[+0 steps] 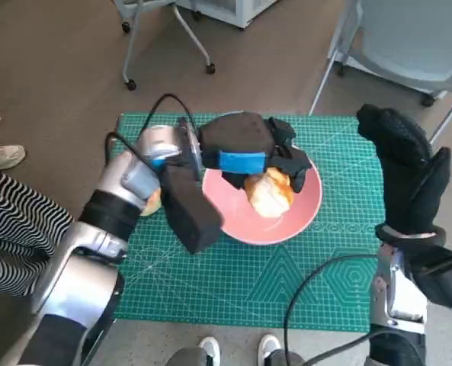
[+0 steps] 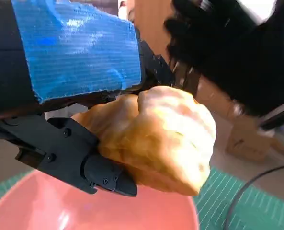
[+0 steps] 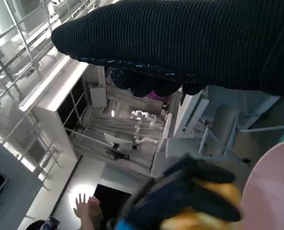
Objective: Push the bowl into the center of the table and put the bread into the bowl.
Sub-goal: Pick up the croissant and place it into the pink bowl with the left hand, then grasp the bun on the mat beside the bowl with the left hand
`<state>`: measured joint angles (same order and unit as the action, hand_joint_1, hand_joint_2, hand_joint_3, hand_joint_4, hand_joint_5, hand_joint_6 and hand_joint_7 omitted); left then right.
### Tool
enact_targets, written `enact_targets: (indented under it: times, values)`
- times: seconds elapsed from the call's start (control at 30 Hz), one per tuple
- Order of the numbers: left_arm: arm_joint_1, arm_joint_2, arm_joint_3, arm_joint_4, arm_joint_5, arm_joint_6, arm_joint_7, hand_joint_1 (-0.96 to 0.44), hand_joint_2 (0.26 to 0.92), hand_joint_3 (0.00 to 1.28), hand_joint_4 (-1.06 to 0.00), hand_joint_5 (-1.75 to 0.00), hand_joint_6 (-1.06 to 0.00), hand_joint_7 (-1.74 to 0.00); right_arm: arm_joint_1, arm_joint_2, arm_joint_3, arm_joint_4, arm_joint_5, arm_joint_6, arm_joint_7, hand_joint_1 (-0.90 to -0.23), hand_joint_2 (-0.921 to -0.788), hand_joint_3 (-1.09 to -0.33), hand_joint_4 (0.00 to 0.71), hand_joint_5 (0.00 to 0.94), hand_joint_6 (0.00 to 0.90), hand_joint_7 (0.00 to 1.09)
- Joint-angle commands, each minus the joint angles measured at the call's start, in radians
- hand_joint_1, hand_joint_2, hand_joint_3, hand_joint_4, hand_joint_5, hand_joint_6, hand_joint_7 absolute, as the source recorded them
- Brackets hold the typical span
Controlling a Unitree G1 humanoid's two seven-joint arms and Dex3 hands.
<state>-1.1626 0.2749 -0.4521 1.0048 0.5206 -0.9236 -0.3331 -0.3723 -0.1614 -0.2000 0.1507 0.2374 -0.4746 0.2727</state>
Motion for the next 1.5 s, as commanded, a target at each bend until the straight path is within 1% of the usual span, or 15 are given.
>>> enact_targets:
  times: [0.03, 0.2, 0.3, 0.33, 0.37, 0.4, 0.43, 0.47, 0.53, 0.63, 0.73, 0.9, 1.13, 1.27, 1.5]
  values:
    - [-0.035, -0.018, -0.026, 0.054, 0.049, 0.003, 0.044, 0.00, 0.920, 0.10, -0.64, -1.17, -0.60, -1.24, 0.026, -0.011, -0.008, -0.004, -0.008, 0.008, -0.011, -0.702, -0.921, -0.737, 0.198, 0.000, 0.112, 0.53]
    - [-0.042, -0.032, -0.040, 0.098, 0.076, 0.023, 0.060, 0.00, 0.920, 0.10, -0.64, -1.21, -0.59, -1.21, 0.030, -0.011, -0.010, -0.011, -0.011, 0.009, -0.017, -0.701, -0.921, -0.743, 0.201, 0.002, 0.107, 0.53]
    - [-0.042, -0.037, -0.046, 0.114, 0.087, 0.050, 0.060, 0.00, 0.921, 0.18, -0.52, -1.27, -0.56, -1.31, 0.031, -0.011, -0.011, -0.014, -0.010, 0.011, -0.020, -0.701, -0.921, -0.744, 0.201, 0.002, 0.103, 0.53]
    - [-0.041, -0.037, -0.048, 0.116, 0.088, 0.065, 0.052, 0.00, 0.921, 0.22, -0.44, -1.32, -0.53, -1.35, 0.032, -0.010, -0.011, -0.015, -0.010, 0.011, -0.021, -0.700, -0.921, -0.744, 0.201, 0.002, 0.101, 0.53]
    - [-0.041, -0.037, -0.049, 0.117, 0.089, 0.075, 0.047, -0.04, 0.875, 0.20, -0.37, -0.99, -0.43, -1.11, 0.032, -0.010, -0.011, -0.016, -0.010, 0.011, -0.021, -0.700, -0.921, -0.745, 0.201, 0.001, 0.099, 0.53]
    - [-0.040, -0.035, -0.049, 0.114, 0.086, 0.088, 0.035, -0.06, 0.860, 0.15, -0.37, -0.68, -0.41, -0.87, 0.033, -0.010, -0.011, -0.017, -0.010, 0.012, -0.022, -0.700, -0.921, -0.745, 0.201, 0.001, 0.098, 0.53]
    - [-0.040, -0.033, -0.048, 0.113, 0.084, 0.097, 0.026, -0.08, 0.846, 0.11, -0.33, -0.44, -0.37, -0.66, 0.034, -0.009, -0.011, -0.018, -0.010, 0.013, -0.022, -0.700, -0.921, -0.746, 0.201, 0.001, 0.097, 0.53]
    - [-0.039, -0.028, -0.046, 0.106, 0.079, 0.105, 0.013, -0.09, 0.842, 0.09, -0.32, -0.36, -0.36, -0.58, 0.034, -0.009, -0.012, -0.020, -0.010, 0.014, -0.023, -0.700, -0.921, -0.746, 0.201, 0.001, 0.097, 0.53]
    - [-0.036, -0.014, -0.042, 0.091, 0.071, 0.114, -0.007, -0.13, 0.820, 0.04, -0.23, -0.15, -0.30, -0.35, 0.035, -0.008, -0.012, -0.022, -0.009, 0.017, -0.024, -0.700, -0.921, -0.746, 0.201, 0.001, 0.096, 0.53]
    - [-0.031, 0.006, -0.031, 0.065, 0.055, 0.120, -0.038, -0.20, 0.801, 0.01, -0.15, -0.05, -0.23, -0.23, 0.034, -0.007, -0.011, -0.022, -0.009, 0.019, -0.026, -0.701, -0.921, -0.746, 0.201, 0.001, 0.095, 0.53]
    - [-0.019, 0.025, -0.002, 0.036, 0.006, 0.131, -0.098, -0.28, 0.791, 0.01, -0.11, -0.02, -0.20, -0.17, 0.031, -0.006, -0.009, -0.020, -0.010, 0.019, -0.028, -0.701, -0.921, -0.746, 0.201, 0.001, 0.095, 0.53]
    - [-0.001, 0.063, 0.041, -0.015, -0.062, 0.138, -0.174, -0.40, 0.785, 0.00, -0.08, -0.01, -0.20, -0.15, 0.027, -0.003, -0.005, -0.014, -0.013, 0.016, -0.030, -0.702, -0.921, -0.746, 0.201, 0.001, 0.095, 0.53]
    - [0.033, 0.192, 0.099, -0.126, -0.138, 0.095, -0.248, -0.52, 0.786, 0.00, -0.10, -0.01, -0.23, -0.14, 0.021, 0.000, 0.003, -0.004, -0.017, 0.013, -0.031, -0.705, -0.921, -0.744, 0.202, 0.001, 0.097, 0.53]
    - [0.049, 0.265, 0.135, -0.186, -0.188, 0.103, -0.305, -0.52, 0.782, 0.00, -0.10, -0.01, -0.23, -0.13, 0.018, -0.001, 0.005, 0.001, -0.007, 0.014, -0.024, -0.705, -0.921, -0.743, 0.202, 0.001, 0.098, 0.53]
    - [0.090, 0.380, 0.193, -0.303, -0.244, 0.178, -0.391, -0.49, 0.781, 0.00, -0.07, 0.00, -0.17, -0.07, 0.008, -0.002, 0.009, 0.016, 0.002, 0.011, -0.015, -0.707, -0.921, -0.741, 0.204, 0.002, 0.103, 0.53]
